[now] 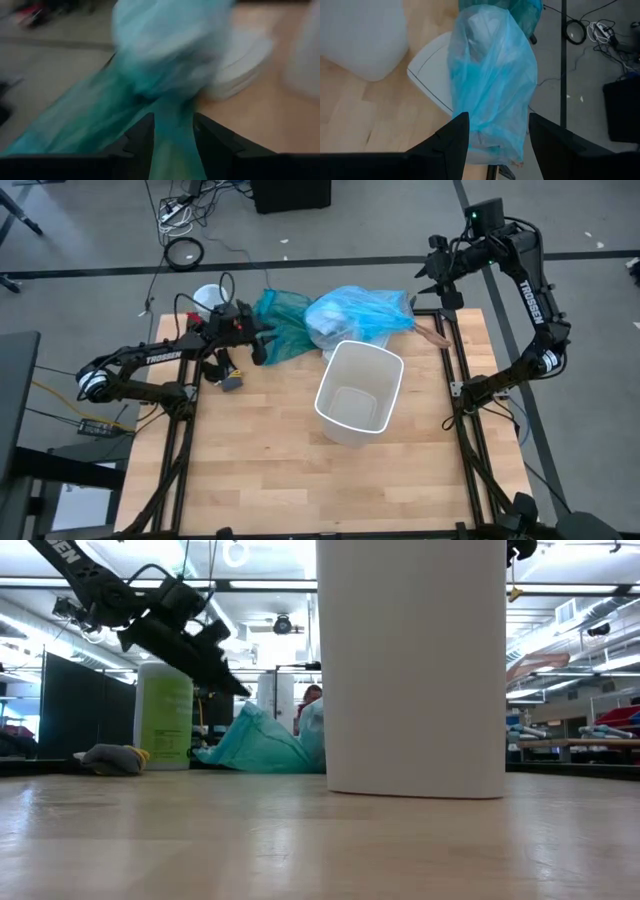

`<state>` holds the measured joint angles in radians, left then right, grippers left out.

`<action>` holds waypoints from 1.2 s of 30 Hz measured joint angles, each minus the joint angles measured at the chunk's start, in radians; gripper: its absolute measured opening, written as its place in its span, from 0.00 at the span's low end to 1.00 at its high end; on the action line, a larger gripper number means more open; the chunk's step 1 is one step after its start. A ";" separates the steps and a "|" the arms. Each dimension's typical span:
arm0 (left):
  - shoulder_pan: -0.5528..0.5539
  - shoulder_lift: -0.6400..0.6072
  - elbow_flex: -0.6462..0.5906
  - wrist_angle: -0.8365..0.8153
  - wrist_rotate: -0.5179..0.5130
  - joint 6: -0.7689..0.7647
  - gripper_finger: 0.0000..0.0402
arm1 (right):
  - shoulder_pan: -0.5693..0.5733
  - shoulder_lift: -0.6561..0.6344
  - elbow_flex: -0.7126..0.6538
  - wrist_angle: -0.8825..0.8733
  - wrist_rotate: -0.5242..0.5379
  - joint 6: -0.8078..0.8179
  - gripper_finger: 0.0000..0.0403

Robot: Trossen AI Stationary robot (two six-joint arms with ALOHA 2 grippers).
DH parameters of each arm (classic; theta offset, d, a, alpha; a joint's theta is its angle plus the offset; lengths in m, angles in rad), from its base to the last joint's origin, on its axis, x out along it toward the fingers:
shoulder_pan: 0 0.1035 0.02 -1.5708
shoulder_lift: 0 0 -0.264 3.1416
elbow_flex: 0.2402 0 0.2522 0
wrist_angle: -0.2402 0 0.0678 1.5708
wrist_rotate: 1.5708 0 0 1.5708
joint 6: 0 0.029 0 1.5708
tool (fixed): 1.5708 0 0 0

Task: Place trash/remove bag and relplace
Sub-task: Insert the blue trash bag into the white trash bin

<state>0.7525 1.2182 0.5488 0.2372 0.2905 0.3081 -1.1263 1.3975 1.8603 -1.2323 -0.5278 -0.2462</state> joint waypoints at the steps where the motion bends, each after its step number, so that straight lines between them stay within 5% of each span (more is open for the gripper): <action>1: 0.000 0.000 0.000 -0.025 -0.048 0.003 0.37 | 0.000 0.000 0.000 -0.003 0.000 0.000 0.48; 6: 0.001 0.000 0.000 -0.043 -0.253 0.052 0.39 | 0.000 0.000 0.000 -0.004 0.000 0.000 0.48; 15: -0.002 0.008 -0.001 -0.165 -0.200 0.188 0.40 | 0.000 0.000 0.000 -0.004 0.000 -0.001 0.48; 20: -0.002 0.031 -0.001 -0.088 -0.273 0.190 0.40 | 0.000 0.000 0.000 -0.003 0.000 -0.001 0.48; 31: -0.002 0.177 -0.001 0.063 -0.239 0.182 0.39 | 0.000 0.000 0.000 -0.003 0.000 0.000 0.48; 36: -0.004 0.212 -0.001 0.165 -0.346 0.181 0.22 | 0.000 0.000 0.000 -0.004 0.001 0.007 0.47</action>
<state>0.7480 1.4307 0.5476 0.4026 -0.0551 0.4890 -1.1263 1.3975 1.8606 -1.2358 -0.5270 -0.2388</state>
